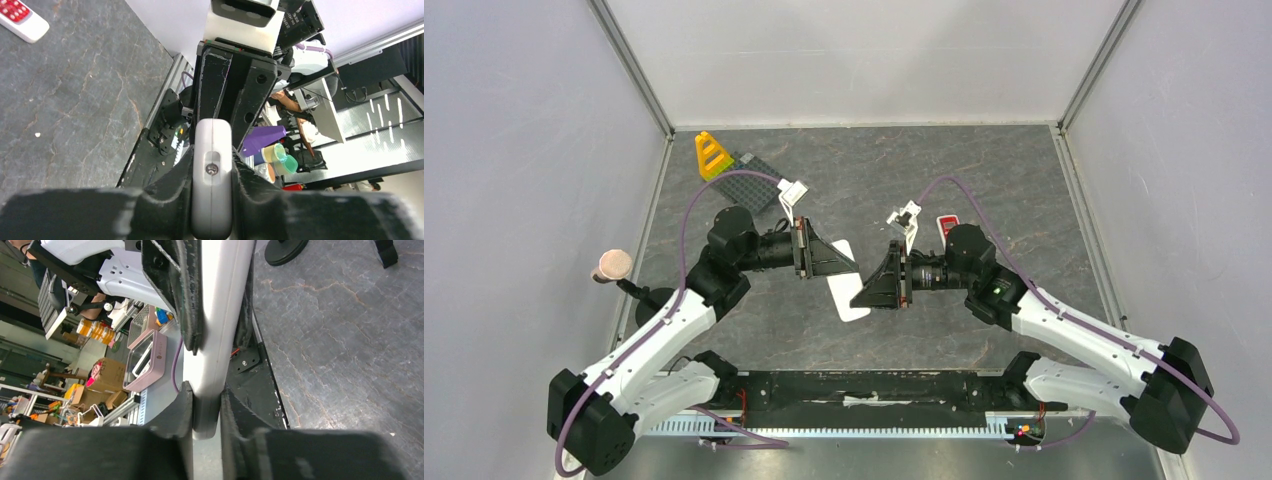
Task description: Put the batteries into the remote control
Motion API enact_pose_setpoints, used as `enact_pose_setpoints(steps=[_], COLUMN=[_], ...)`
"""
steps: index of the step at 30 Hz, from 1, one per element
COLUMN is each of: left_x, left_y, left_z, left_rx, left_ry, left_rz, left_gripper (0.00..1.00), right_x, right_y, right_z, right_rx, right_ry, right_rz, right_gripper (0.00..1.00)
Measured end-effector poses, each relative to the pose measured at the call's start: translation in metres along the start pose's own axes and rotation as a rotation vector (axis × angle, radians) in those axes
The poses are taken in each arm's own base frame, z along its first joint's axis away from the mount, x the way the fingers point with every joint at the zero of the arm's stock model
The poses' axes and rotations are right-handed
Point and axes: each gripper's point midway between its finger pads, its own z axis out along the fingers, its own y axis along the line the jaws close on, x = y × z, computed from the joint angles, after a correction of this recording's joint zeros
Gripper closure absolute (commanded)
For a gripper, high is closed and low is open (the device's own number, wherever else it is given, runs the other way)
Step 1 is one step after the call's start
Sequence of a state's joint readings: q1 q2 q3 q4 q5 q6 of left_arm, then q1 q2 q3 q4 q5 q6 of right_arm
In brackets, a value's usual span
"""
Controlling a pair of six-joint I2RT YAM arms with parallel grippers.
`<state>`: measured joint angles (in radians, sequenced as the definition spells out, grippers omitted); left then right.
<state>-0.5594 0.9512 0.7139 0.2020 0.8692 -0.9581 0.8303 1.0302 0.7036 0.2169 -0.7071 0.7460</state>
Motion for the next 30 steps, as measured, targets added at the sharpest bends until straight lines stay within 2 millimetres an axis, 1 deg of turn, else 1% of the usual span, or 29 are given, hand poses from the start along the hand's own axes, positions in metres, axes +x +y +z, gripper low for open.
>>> enact_pose_setpoints(steps=[2, 3, 8, 11, 13, 16, 19, 20, 21, 22, 23, 25, 28, 30], left_x=[-0.001, -0.002, -0.003, -0.010, -0.019, -0.035, -0.037, -0.035, -0.033, -0.031, -0.031, -0.029, -0.028, -0.026], left_y=[-0.002, -0.001, 0.004, 0.015, 0.028, 0.055, 0.078, 0.085, 0.090, 0.095, 0.098, 0.101, 0.104, 0.106], left_z=[0.000, 0.000, -0.001, -0.006, -0.012, -0.033, -0.057, -0.065, -0.072, -0.078, -0.083, -0.090, -0.095, -0.097], left_rx=[0.009, 0.008, -0.038, -0.149, -0.270, -0.503, -0.682, -0.731, -0.774, -0.811, -0.839, -0.874, -0.903, -0.914], left_ry=[-0.002, -0.006, -0.020, -0.061, -0.109, -0.208, -0.265, -0.274, -0.281, -0.289, -0.295, -0.303, -0.309, -0.305], left_rz=[0.026, 0.025, -0.004, -0.007, -0.003, 0.001, 0.003, 0.001, -0.002, -0.004, -0.006, -0.008, -0.010, -0.013], left_gripper=[0.37, 0.32, 0.29, 0.27, 0.26, 0.25, 0.25, 0.25, 0.27, 0.29, 0.29, 0.30, 0.28, 0.27], right_x=[0.000, 0.001, 0.002, -0.001, -0.003, -0.002, -0.003, -0.004, -0.005, -0.004, -0.003, 0.003, 0.016, 0.024], right_y=[0.000, -0.001, -0.010, -0.024, -0.038, -0.066, -0.100, -0.114, -0.128, -0.142, -0.161, -0.190, -0.223, -0.239], right_z=[0.000, 0.000, -0.002, -0.007, -0.014, -0.025, -0.040, -0.046, -0.053, -0.061, -0.073, -0.096, -0.129, -0.144], right_rx=[0.001, 0.003, 0.037, 0.102, 0.172, 0.330, 0.537, 0.623, 0.714, 0.796, 0.915, 1.098, 1.335, 1.444], right_ry=[0.003, 0.005, 0.004, -0.012, -0.023, -0.012, 0.018, 0.032, 0.049, 0.062, 0.079, 0.114, 0.189, 0.235], right_rz=[0.021, 0.017, 0.019, 0.027, 0.028, 0.035, 0.025, 0.018, 0.009, 0.002, -0.011, -0.032, -0.060, -0.077], right_gripper=[1.00, 1.00, 1.00, 1.00, 1.00, 1.00, 1.00, 1.00, 1.00, 1.00, 1.00, 1.00, 1.00, 1.00])
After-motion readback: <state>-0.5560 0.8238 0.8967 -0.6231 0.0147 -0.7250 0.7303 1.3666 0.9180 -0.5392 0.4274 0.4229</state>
